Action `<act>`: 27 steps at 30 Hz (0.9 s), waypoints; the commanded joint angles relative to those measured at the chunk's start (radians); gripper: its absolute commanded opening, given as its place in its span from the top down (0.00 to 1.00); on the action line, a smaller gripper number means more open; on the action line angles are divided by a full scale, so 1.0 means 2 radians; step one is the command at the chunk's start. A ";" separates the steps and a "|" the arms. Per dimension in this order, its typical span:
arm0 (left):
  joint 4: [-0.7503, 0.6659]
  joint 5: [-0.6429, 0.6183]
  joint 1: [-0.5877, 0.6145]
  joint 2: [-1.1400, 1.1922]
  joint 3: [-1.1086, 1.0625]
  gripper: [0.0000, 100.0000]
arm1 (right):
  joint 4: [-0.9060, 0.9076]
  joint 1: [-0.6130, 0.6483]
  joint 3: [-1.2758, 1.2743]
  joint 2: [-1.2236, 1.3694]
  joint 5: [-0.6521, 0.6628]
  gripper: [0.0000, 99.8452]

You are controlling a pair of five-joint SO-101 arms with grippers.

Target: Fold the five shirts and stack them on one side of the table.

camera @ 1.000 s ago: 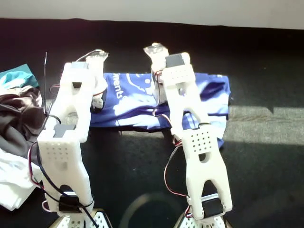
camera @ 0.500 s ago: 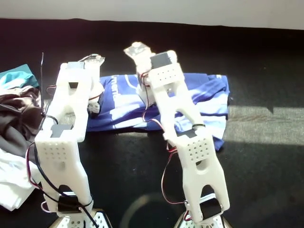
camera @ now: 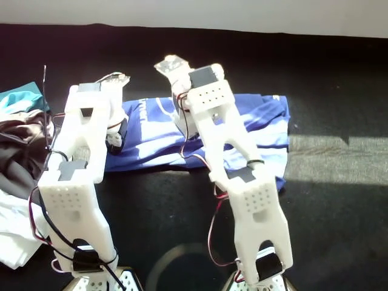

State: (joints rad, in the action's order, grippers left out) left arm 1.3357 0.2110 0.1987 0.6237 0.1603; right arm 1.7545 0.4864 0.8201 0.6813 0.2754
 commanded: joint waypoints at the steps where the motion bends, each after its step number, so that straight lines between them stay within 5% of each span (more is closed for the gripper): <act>1: -0.012 0.002 0.010 0.000 -0.007 0.99 | 0.005 -0.010 -0.105 -0.127 0.004 0.99; 6: -0.012 0.002 0.010 0.001 -0.007 0.99 | 0.004 -0.072 -0.257 -0.213 0.021 0.96; 11: -0.012 0.002 0.010 0.001 -0.007 0.99 | -0.007 -0.089 -0.422 -0.274 0.169 0.73; 16: -0.012 0.002 0.010 0.001 -0.007 0.99 | -0.081 -0.118 -0.538 -0.302 0.237 0.76; 27: -0.012 0.002 0.010 0.001 -0.008 0.99 | -0.261 -0.202 -0.601 -0.267 0.242 0.77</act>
State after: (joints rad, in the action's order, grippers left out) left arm 1.3295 0.2110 0.1987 0.6237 0.1527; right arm 1.2666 0.1043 -0.3859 0.1320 0.7495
